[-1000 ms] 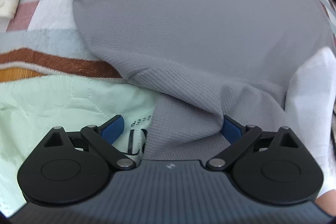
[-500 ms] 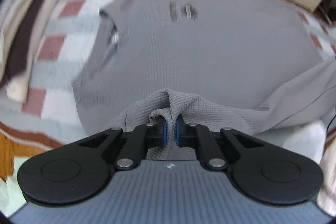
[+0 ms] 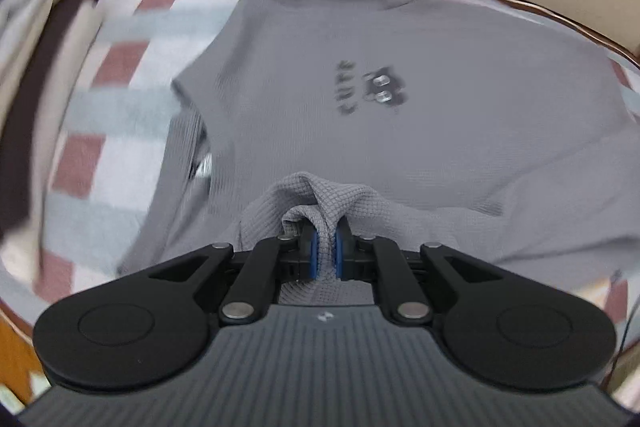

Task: Fold clothes

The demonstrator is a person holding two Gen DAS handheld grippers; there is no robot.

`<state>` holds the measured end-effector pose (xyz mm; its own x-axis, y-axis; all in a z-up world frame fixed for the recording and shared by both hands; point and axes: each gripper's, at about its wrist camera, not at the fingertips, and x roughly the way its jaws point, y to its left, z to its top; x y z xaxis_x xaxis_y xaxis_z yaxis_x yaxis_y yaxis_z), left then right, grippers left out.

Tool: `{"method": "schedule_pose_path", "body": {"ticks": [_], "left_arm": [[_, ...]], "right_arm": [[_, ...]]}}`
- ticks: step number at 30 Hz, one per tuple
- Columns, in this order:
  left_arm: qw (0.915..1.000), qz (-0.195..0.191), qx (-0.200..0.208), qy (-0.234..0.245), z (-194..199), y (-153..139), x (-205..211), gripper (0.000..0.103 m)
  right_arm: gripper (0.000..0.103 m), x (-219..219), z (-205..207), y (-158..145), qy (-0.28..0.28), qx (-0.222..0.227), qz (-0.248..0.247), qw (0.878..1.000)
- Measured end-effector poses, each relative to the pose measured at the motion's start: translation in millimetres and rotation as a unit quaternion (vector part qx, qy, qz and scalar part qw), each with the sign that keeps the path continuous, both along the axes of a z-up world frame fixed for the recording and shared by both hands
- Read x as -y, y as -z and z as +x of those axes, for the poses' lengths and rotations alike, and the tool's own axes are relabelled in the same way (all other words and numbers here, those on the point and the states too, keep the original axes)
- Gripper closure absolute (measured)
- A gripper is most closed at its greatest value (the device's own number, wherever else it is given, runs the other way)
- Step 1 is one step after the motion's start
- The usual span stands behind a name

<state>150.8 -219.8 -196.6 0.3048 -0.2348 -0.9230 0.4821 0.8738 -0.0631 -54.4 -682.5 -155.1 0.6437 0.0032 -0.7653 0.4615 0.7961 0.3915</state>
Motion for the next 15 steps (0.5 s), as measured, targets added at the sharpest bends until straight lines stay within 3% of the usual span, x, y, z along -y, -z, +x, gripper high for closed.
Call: {"method": "schedule_pose_path", "body": {"ticks": [5, 7, 10, 15], "left_arm": [[0.9995, -0.024, -0.015, -0.012, -12, 7, -17, 0.088], [0.9989, -0.044, -0.015, -0.007, -20, 1, -24, 0.075], [0.9972, -0.074, -0.012, 0.005, -31, -10, -32, 0.067], [0.9967, -0.065, -0.024, 0.041, -42, -5, -34, 0.052]], "right_arm": [[0.073, 19, -44, 14, -0.025, 0.037, 0.068, 0.997], [0.072, 17, -55, 18, -0.054, 0.031, 0.063, 0.996], [0.064, 10, -63, 31, -0.071, 0.012, 0.044, 0.996], [0.058, -4, -61, 53, -0.071, -0.007, 0.023, 0.997]]}}
